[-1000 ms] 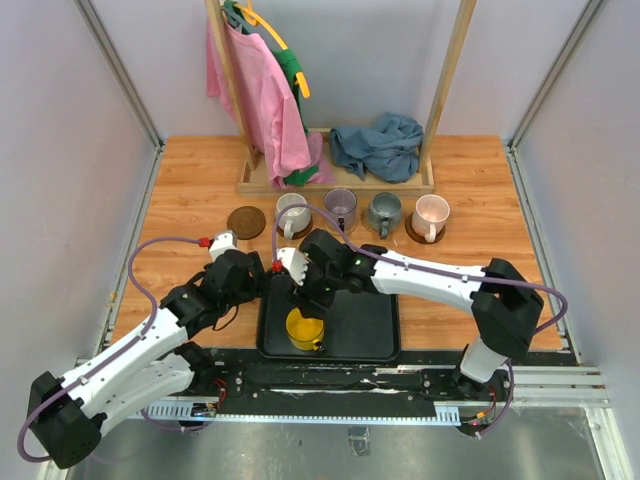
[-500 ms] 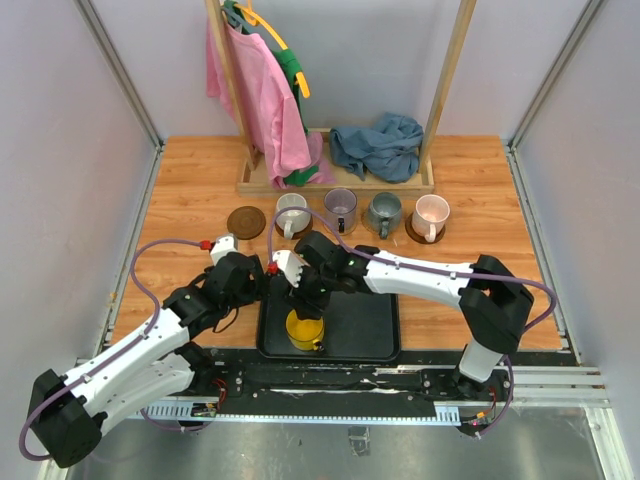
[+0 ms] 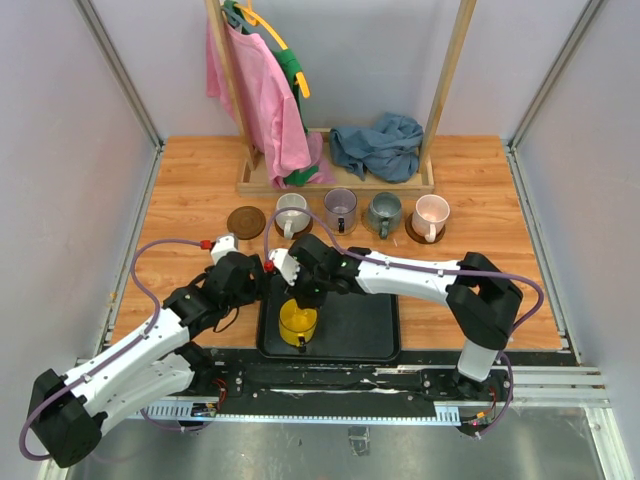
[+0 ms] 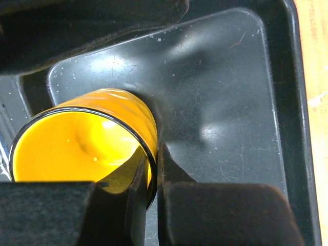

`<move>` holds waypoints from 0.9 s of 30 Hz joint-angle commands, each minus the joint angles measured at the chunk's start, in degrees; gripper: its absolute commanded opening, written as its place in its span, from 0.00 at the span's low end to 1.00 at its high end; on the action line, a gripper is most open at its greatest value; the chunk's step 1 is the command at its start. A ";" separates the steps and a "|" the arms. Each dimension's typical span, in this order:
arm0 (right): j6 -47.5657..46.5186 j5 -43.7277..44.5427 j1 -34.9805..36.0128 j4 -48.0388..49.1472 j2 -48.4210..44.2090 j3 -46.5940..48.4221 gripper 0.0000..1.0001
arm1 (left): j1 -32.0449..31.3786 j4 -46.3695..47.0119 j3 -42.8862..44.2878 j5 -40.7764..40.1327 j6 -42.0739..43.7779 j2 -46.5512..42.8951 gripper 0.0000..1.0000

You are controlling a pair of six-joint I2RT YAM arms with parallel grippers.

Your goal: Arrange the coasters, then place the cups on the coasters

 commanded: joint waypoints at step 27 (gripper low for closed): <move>29.24 40.34 2.27 -14.10 -6.05 2.49 0.46 | -1.62 8.36 1.04 9.80 11.31 0.73 0.85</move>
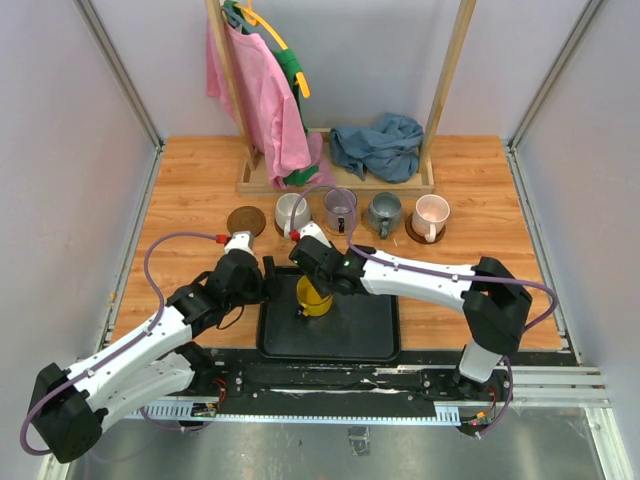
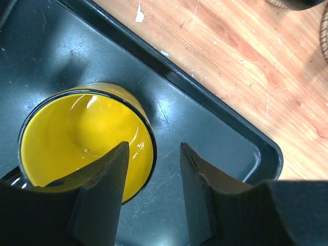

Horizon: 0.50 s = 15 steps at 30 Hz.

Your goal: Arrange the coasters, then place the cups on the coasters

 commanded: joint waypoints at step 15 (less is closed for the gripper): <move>5.63 19.33 -1.45 -2.78 -19.08 -5.10 1.00 | -10.51 4.42 7.05 15.21 13.23 4.08 0.87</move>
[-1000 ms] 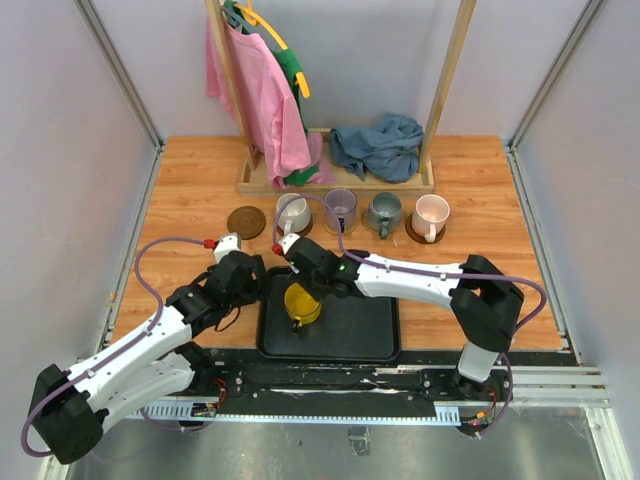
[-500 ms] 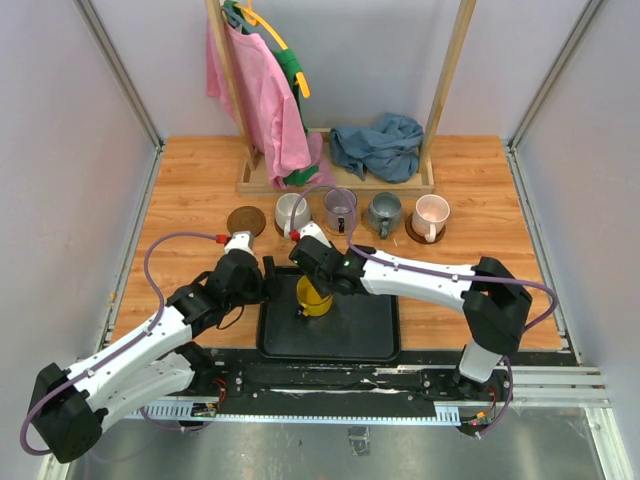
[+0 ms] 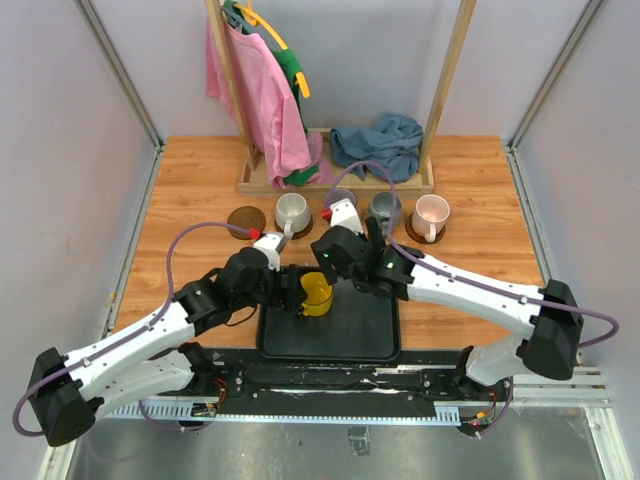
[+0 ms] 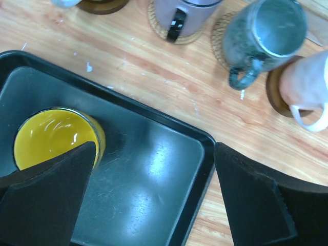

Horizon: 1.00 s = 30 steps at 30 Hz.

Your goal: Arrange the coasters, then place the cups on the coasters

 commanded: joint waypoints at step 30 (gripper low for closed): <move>6.76 17.55 -2.93 2.18 -16.95 -12.23 0.99 | -8.12 1.27 5.28 0.02 8.30 20.43 0.66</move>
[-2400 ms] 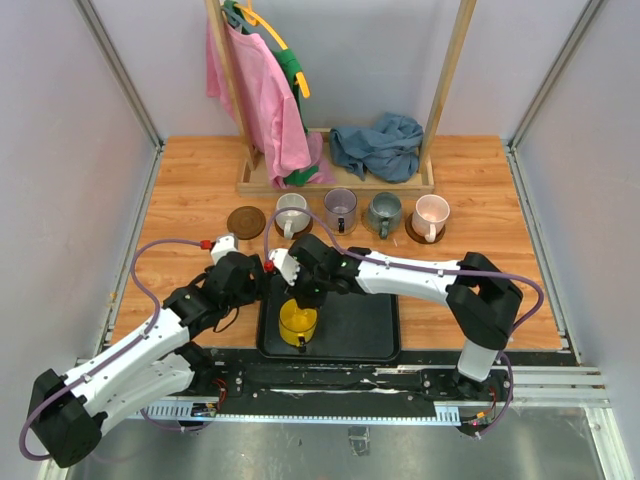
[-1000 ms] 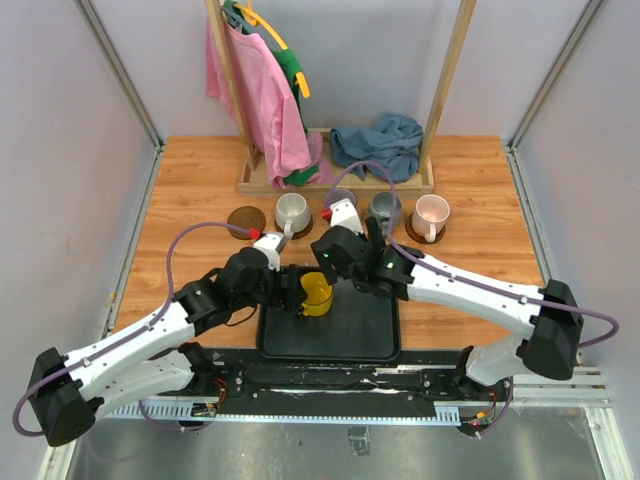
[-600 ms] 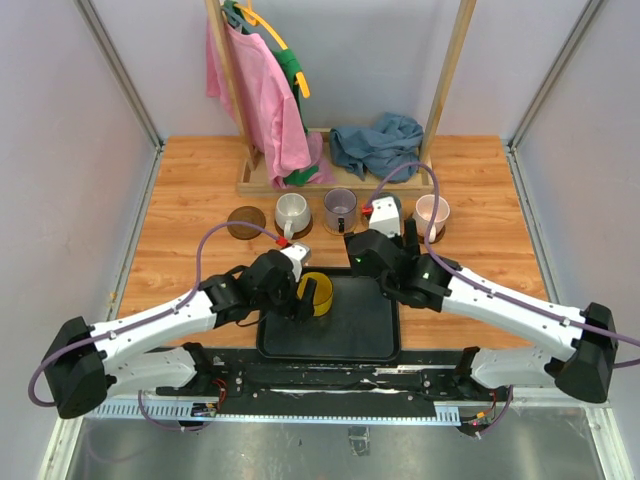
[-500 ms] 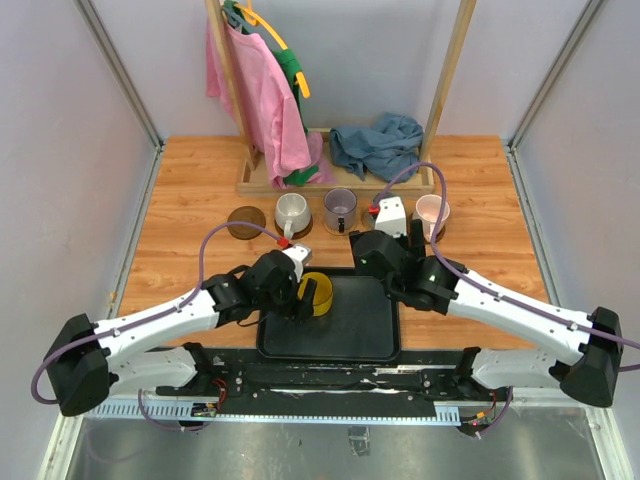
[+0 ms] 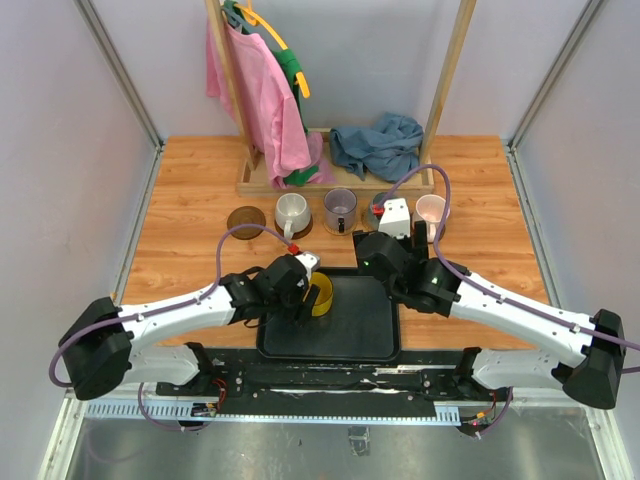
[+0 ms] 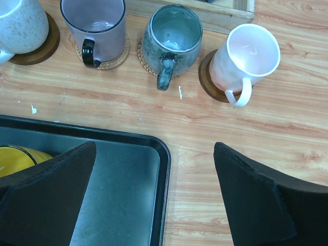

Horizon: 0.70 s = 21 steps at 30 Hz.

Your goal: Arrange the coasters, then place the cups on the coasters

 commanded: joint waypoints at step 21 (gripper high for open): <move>0.48 2.24 -0.46 0.77 1.25 -0.43 0.98 | -1.54 4.35 2.34 -2.23 2.65 5.32 0.22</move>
